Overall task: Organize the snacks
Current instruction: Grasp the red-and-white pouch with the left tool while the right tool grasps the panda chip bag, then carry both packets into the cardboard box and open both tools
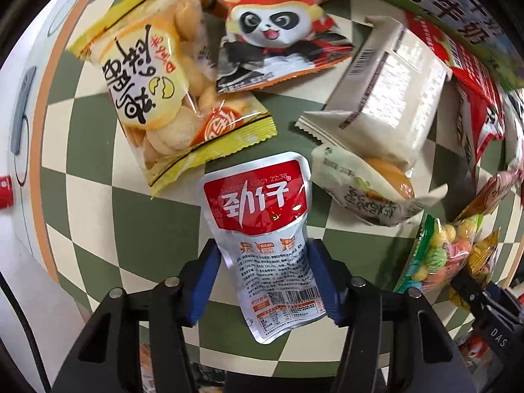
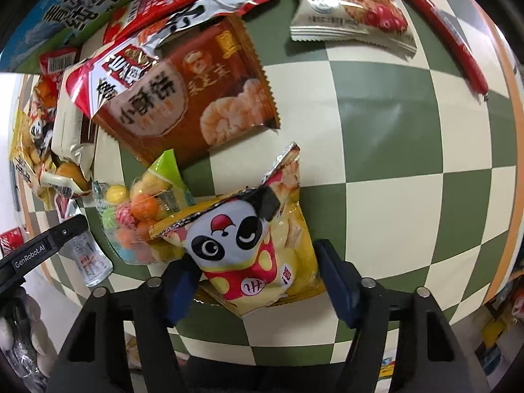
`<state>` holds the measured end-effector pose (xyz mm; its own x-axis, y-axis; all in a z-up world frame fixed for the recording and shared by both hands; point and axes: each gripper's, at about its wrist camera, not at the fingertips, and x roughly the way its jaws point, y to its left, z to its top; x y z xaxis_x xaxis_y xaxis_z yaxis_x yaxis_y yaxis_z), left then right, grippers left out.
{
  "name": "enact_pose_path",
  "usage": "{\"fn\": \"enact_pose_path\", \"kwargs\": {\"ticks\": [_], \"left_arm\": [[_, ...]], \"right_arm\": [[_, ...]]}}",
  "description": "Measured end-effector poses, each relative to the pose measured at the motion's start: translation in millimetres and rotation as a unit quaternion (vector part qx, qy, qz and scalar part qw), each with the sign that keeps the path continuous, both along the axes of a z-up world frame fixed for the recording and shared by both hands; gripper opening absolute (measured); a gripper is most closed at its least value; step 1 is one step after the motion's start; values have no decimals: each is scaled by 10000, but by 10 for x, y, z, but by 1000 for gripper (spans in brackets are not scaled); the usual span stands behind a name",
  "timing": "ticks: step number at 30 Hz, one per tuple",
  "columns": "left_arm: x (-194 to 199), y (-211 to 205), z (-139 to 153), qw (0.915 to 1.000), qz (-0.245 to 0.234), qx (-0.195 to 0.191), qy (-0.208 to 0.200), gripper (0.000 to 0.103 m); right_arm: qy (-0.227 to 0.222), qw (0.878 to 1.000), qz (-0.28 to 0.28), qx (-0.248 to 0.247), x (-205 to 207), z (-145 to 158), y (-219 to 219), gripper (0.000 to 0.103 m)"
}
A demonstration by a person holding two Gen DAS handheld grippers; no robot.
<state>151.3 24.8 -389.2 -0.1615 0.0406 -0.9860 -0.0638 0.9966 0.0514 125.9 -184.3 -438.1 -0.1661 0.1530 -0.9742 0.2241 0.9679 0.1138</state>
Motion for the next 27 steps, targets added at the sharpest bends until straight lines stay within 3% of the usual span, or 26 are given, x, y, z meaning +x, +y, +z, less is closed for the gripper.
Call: {"fn": "enact_pose_path", "kwargs": {"ticks": [4, 7, 10, 19, 22, 27], "left_arm": [[-50, -139, 28, 10000, -23, -27, -41, 40], [-56, -108, 107, 10000, -21, -41, -38, 38], [-120, 124, 349, 9999, 4, -110, -28, 35], [-242, 429, 538, 9988, 85, -443, -207, 34], [-281, 457, 832, 9973, -67, -596, -432, 34], [-191, 326, 1591, 9889, -514, -886, -1077, 34]], "right_arm": [[-86, 9999, 79, -99, -33, 46, 33, 56], [-107, 9998, 81, -138, -60, 67, 62, 53], [-140, 9998, 33, -161, -99, 139, 73, 52], [-231, 9995, -187, -145, -148, 380, 108, 51], [-318, 9990, -323, -62, -204, 557, 65, 51], [-755, 9961, -410, 203, -189, 1101, 28, 51]]}}
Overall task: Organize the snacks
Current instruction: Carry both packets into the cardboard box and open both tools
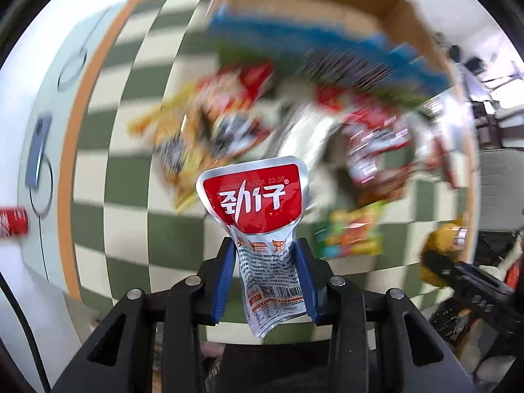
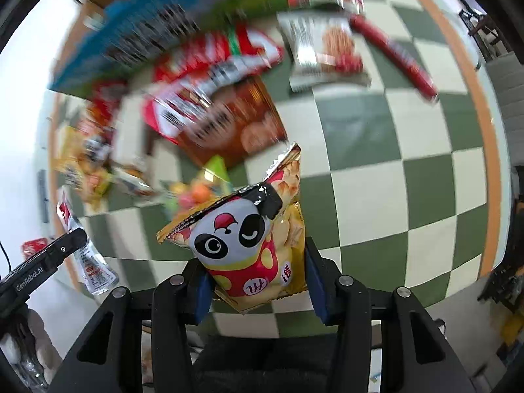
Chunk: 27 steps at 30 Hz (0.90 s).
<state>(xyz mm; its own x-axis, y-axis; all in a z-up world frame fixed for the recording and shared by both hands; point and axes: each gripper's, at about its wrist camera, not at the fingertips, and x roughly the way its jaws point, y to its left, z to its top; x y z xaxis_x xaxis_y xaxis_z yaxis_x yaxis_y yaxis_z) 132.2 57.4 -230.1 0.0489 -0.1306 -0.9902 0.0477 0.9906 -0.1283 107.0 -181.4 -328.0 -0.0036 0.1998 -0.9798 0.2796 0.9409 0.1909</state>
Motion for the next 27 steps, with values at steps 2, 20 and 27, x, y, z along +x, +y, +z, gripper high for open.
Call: {"fn": "enact_pose_path", "kwargs": {"ticks": [2, 20, 27], "left_arm": [[187, -115, 382, 9992, -122, -275, -253, 34], [3257, -799, 219, 9992, -5, -396, 3, 34], [3671, -951, -137, 9988, -79, -304, 365, 34]], "right_arm": [[-202, 9997, -16, 133, 84, 279, -19, 51], [-1090, 9908, 554, 586, 3202, 741, -94, 51], [-750, 9923, 803, 574, 4008, 109, -102, 51]]}}
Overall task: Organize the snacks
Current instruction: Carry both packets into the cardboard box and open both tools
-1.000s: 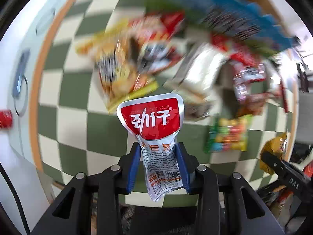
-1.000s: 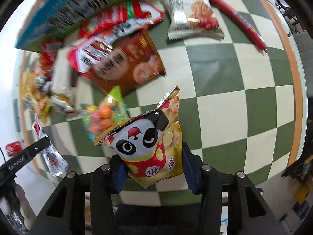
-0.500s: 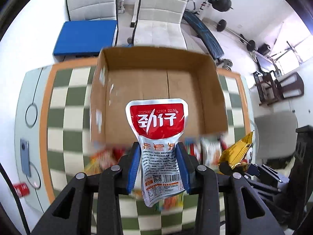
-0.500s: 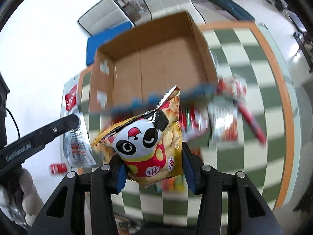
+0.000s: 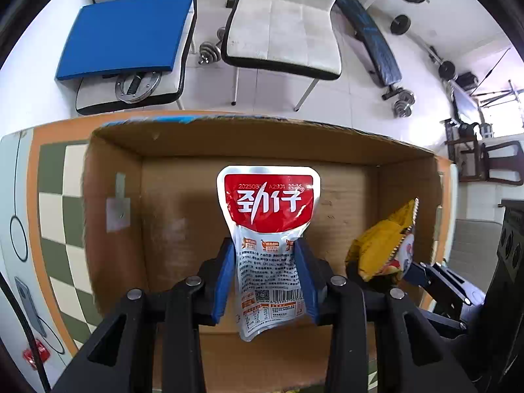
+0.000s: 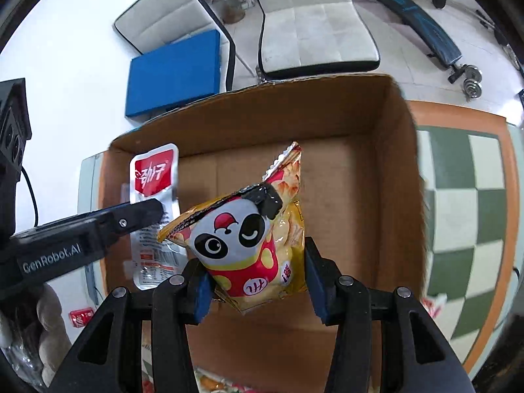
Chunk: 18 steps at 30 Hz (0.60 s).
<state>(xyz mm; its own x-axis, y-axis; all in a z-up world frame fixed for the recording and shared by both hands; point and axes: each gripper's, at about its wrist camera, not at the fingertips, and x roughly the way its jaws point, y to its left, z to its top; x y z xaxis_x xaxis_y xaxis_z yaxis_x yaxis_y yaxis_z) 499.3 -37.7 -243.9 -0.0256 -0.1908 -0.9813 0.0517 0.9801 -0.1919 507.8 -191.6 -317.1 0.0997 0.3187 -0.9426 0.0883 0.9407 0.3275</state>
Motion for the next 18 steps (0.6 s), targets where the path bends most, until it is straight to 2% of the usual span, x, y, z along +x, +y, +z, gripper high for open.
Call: {"fn": "enact_pose_path", "kwargs": {"ticks": [5, 6, 7, 8, 9, 10, 18], "left_arm": [[103, -89, -22, 9998, -143, -107, 31, 38], [122, -100, -25, 9998, -145, -107, 27, 41], [131, -107, -23, 9999, -138, -90, 19, 44], [139, -112, -10, 9999, -139, -93, -10, 57], [140, -118, 11, 9998, -147, -71, -61, 76], [136, -116, 31, 9998, -141, 45, -111, 83], [-66, -6, 308, 9991, -39, 39, -428, 84]], "right_arm": [[251, 9994, 234, -4, 226, -249, 33, 54], [301, 9992, 273, -59, 241, -287, 36, 57], [332, 9990, 295, -104, 254, -306, 45, 69], [327, 9989, 307, -100, 248, -289, 54, 78], [325, 9989, 312, -120, 260, -286, 52, 80], [333, 9988, 317, -181, 260, -284, 54, 80], [275, 9984, 326, -373, 172, -116, 36, 85]]}}
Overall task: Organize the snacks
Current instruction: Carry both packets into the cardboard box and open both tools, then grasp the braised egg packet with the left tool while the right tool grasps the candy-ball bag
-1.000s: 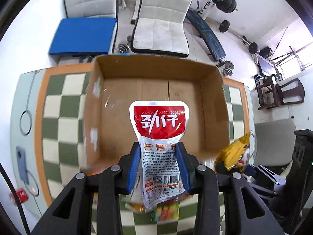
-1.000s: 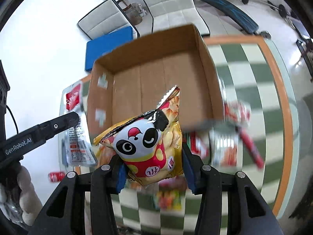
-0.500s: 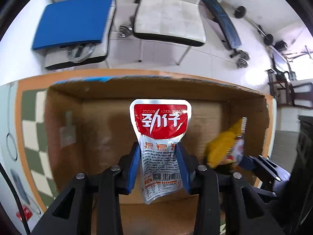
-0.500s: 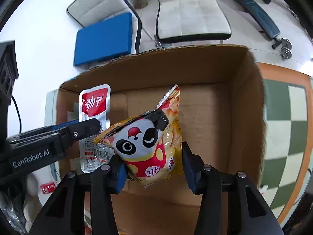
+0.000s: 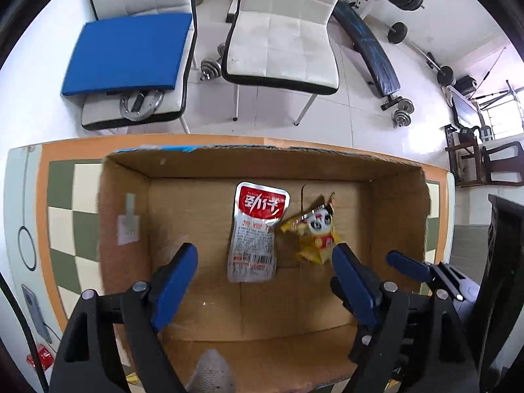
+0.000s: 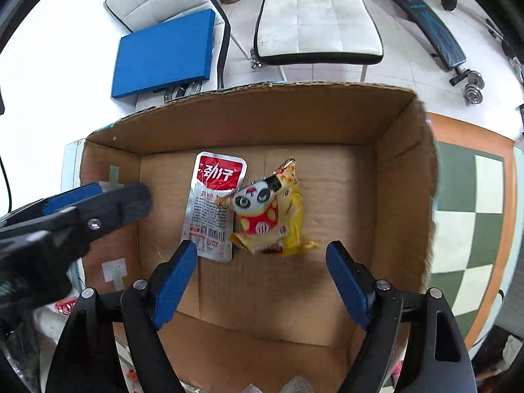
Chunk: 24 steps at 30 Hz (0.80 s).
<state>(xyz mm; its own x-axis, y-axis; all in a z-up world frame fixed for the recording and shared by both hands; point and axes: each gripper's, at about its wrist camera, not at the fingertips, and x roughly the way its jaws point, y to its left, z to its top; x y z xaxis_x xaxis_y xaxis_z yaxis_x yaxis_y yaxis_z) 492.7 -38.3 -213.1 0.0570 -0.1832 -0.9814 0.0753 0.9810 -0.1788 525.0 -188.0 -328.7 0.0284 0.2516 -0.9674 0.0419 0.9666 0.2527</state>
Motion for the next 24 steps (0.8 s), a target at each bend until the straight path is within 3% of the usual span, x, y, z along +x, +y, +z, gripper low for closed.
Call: {"fn": "enact_pose_path", "kwargs": {"ticks": [6, 10, 13, 17, 19, 21, 24], "left_arm": [[-442, 107, 436, 9984, 2, 24, -565, 84], [-954, 193, 762, 9919, -15, 423, -1198, 84], [-1402, 315, 870, 9892, 139, 538, -1358, 84], [-2075, 593, 695, 9917, 602, 522, -1006, 84], [-2346, 712, 548, 9927, 772, 534, -760, 84], [-2618, 807, 350, 9936, 895, 521, -450, 84], [-3023, 928, 14, 9932, 991, 606, -62, 84]], "right_arm": [[-464, 9988, -155, 44, -362, 397, -27, 92], [-740, 9969, -201, 165, -738, 687, -13, 92], [-901, 9954, -203, 247, -1217, 890, -21, 92], [-713, 9957, -460, 368, -1889, 863, -30, 92], [-371, 9962, -640, 469, -2270, 725, -21, 92], [169, 9934, -763, 838, -2667, 458, 21, 92], [697, 9909, -785, 847, -3065, 21, 114, 92]]}}
